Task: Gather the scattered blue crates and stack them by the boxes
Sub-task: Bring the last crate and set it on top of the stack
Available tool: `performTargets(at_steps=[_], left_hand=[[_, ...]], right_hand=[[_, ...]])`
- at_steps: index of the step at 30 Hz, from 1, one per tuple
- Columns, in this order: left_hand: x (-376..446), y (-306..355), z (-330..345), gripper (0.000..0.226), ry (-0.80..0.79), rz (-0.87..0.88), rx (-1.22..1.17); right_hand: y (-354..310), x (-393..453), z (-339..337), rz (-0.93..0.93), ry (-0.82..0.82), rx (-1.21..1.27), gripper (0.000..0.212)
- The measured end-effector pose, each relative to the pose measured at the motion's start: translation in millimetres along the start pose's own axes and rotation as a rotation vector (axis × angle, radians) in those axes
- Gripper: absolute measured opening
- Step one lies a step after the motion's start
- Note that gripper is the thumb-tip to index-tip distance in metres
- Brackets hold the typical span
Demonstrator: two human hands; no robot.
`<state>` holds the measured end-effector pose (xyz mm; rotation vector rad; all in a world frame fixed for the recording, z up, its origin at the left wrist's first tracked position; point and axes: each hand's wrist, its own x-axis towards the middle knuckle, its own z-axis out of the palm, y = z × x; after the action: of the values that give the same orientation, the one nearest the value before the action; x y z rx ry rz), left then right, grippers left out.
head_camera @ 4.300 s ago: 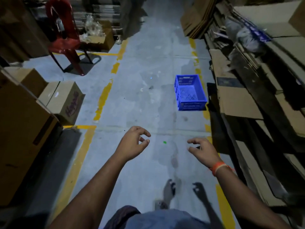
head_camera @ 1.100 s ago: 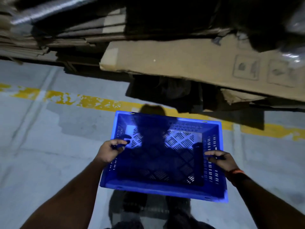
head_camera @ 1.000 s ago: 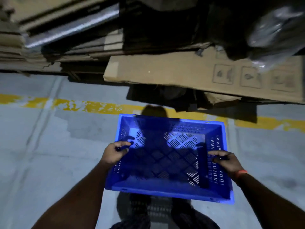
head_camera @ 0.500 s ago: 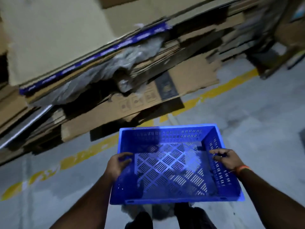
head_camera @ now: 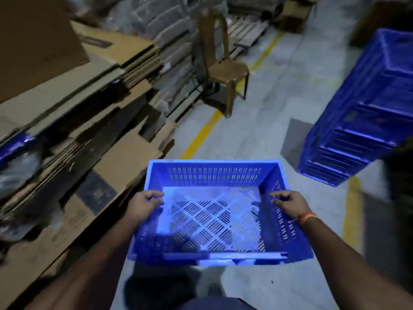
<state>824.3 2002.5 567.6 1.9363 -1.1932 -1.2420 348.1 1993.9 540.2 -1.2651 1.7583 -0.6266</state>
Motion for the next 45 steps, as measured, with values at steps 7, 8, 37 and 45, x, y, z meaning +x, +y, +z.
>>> performTargets(at_steps=[7, 8, 37, 45], left_hand=[[104, 113, 49, 0.018, -0.04, 0.129, 0.045], [122, 125, 54, 0.017, -0.044, 0.136, 0.052], [625, 520, 243, 0.017, -0.253, 0.292, 0.204], [761, 610, 287, 0.009, -0.312, 0.348, 0.243]], right_hand=[[-19, 63, -80, 0.04, 0.183, 0.029, 0.022], [-23, 77, -90, 0.051, 0.205, 0.017, 0.022], [-103, 555, -274, 0.206, 0.424, 0.228, 0.021], [-134, 688, -316, 0.216, 0.511, 0.24, 0.021]])
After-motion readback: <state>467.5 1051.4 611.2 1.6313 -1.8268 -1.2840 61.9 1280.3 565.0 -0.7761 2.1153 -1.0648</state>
